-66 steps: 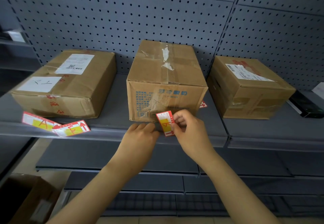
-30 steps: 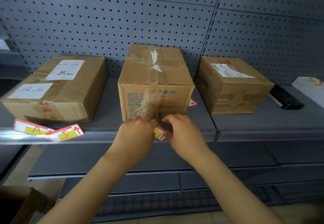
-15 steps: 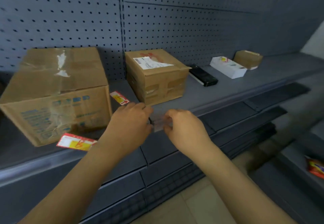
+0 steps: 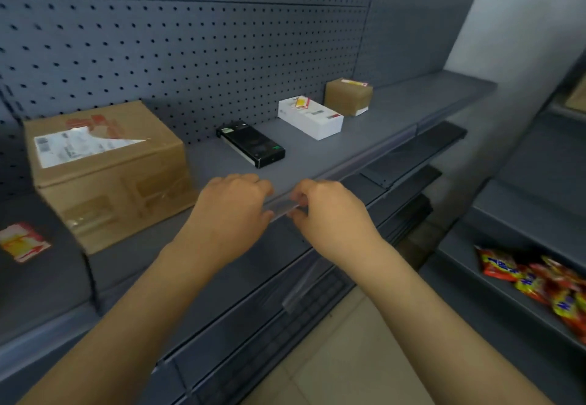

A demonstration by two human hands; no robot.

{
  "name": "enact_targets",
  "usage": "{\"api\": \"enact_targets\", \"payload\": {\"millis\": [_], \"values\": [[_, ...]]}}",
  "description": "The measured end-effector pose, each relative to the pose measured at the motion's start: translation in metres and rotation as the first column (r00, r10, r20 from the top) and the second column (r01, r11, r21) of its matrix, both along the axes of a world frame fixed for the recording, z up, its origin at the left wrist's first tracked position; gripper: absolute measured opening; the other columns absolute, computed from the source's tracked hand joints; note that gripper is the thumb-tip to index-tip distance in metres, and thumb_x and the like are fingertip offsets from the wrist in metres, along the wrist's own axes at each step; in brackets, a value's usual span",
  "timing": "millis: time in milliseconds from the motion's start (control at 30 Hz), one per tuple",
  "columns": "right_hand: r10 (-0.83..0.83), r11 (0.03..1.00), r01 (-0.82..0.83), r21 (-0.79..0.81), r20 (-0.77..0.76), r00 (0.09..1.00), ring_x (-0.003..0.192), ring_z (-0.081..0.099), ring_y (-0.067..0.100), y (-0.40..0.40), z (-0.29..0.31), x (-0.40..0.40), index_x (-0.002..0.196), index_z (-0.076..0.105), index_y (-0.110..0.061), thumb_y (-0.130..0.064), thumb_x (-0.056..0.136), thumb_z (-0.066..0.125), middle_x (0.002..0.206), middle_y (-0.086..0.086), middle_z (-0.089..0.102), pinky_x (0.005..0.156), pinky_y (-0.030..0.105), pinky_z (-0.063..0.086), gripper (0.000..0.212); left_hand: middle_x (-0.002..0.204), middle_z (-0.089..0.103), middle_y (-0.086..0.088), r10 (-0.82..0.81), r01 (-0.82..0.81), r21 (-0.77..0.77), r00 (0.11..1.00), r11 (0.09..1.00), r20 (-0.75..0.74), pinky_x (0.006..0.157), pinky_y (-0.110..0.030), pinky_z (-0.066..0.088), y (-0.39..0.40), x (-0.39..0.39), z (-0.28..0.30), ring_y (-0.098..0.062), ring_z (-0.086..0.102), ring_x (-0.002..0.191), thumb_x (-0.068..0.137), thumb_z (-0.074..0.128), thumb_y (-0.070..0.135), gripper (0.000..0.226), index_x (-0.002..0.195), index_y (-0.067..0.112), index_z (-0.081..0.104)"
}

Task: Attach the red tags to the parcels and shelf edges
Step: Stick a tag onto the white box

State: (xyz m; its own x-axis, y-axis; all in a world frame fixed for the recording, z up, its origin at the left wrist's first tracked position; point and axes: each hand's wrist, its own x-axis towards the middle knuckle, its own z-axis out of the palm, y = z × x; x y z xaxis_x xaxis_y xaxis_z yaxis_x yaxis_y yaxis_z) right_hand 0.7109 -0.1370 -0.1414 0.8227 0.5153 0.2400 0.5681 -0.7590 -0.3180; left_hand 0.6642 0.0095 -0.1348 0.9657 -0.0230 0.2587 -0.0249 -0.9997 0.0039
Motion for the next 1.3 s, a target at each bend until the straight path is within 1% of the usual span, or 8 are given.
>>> {"api": "enact_targets", "payload": {"millis": [133,267,400,567,800,933,1200,1300], "values": [[-0.024,1.000,0.023,-0.012,-0.033,0.999,0.101,0.060,0.026,-0.019,-0.003,0.042,0.109,0.061,-0.012,-0.025,0.090,0.056,0.108,0.009,0.066,0.081,0.039,0.053,0.023,0.117,0.060,-0.001,0.001,-0.002,-0.023,1.000,1.000,-0.026,0.090,-0.036,0.043,-0.015,0.041,-0.003,-0.023,0.055,0.109,0.090,0.054,0.036,0.034,0.121,0.022,0.055],[-0.052,0.999,0.052,-0.009,-0.057,0.997,0.097,0.060,0.028,-0.026,-0.006,0.085,0.105,0.062,-0.013,-0.025,0.089,0.057,0.104,0.009,0.066,0.078,0.041,0.054,0.021,0.115,0.060,0.000,0.000,-0.001,-0.050,0.999,0.999,-0.034,0.089,-0.036,0.045,-0.018,0.086,-0.003,-0.023,0.056,0.106,0.089,0.055,0.037,0.033,0.119,0.022,0.056],[-0.085,0.996,0.082,-0.043,-0.070,0.994,0.096,0.060,0.030,-0.021,-0.009,0.136,0.103,0.062,-0.013,-0.024,0.087,0.058,0.102,0.008,0.067,0.076,0.039,0.054,0.019,0.118,0.059,-0.001,-0.002,0.000,-0.060,0.999,0.998,-0.047,0.092,-0.036,0.042,-0.014,0.139,-0.004,-0.023,0.054,0.110,0.090,0.054,0.036,0.033,0.119,0.022,0.055],[-0.099,0.994,0.093,-0.058,-0.109,0.989,0.099,0.060,0.028,-0.011,-0.007,0.201,0.110,0.060,-0.018,-0.027,0.088,0.057,0.109,0.006,0.066,0.080,0.040,0.054,0.024,0.117,0.060,0.001,0.014,-0.019,-0.064,0.997,0.998,-0.077,0.092,-0.036,0.044,-0.003,0.208,-0.002,-0.020,0.056,0.107,0.090,0.054,0.038,0.033,0.120,0.024,0.055],[-0.113,0.993,0.105,-0.061,-0.152,0.982,0.105,0.059,0.024,-0.014,-0.007,0.276,0.119,0.057,-0.022,-0.029,0.091,0.055,0.121,0.003,0.063,0.082,0.036,0.054,0.029,0.120,0.060,0.003,0.015,-0.019,-0.042,0.994,0.999,-0.107,0.093,-0.036,0.045,-0.007,0.284,0.000,-0.018,0.056,0.109,0.090,0.053,0.038,0.033,0.121,0.026,0.054],[-0.077,0.997,0.072,-0.043,-0.141,0.987,0.105,0.059,0.024,-0.018,-0.007,0.319,0.119,0.057,-0.022,-0.028,0.092,0.055,0.122,0.002,0.063,0.081,0.034,0.051,0.028,0.120,0.060,0.004,0.065,-0.071,-0.049,0.990,0.996,-0.124,0.091,-0.035,0.043,-0.013,0.322,-0.002,-0.019,0.055,0.109,0.089,0.054,0.036,0.032,0.119,0.027,0.055],[0.089,0.996,-0.088,0.011,-0.094,0.992,0.099,0.059,0.023,-0.026,-0.007,0.406,0.109,0.062,-0.020,-0.028,0.091,0.055,0.110,0.003,0.066,0.075,0.035,0.053,0.021,0.121,0.062,0.003,0.239,-0.244,-0.037,0.965,0.969,-0.111,0.088,-0.034,0.046,-0.028,0.381,-0.001,-0.020,0.058,0.106,0.089,0.055,0.038,0.031,0.119,0.027,0.056],[0.146,0.989,-0.144,0.025,-0.102,0.984,0.101,0.059,0.022,-0.026,-0.006,0.429,0.112,0.061,-0.020,-0.030,0.091,0.056,0.110,0.002,0.067,0.076,0.035,0.052,0.023,0.121,0.062,0.004,0.299,-0.303,-0.035,0.950,0.952,-0.087,0.087,-0.034,0.047,-0.031,0.395,-0.001,-0.020,0.058,0.105,0.090,0.054,0.039,0.030,0.118,0.027,0.056]]}}
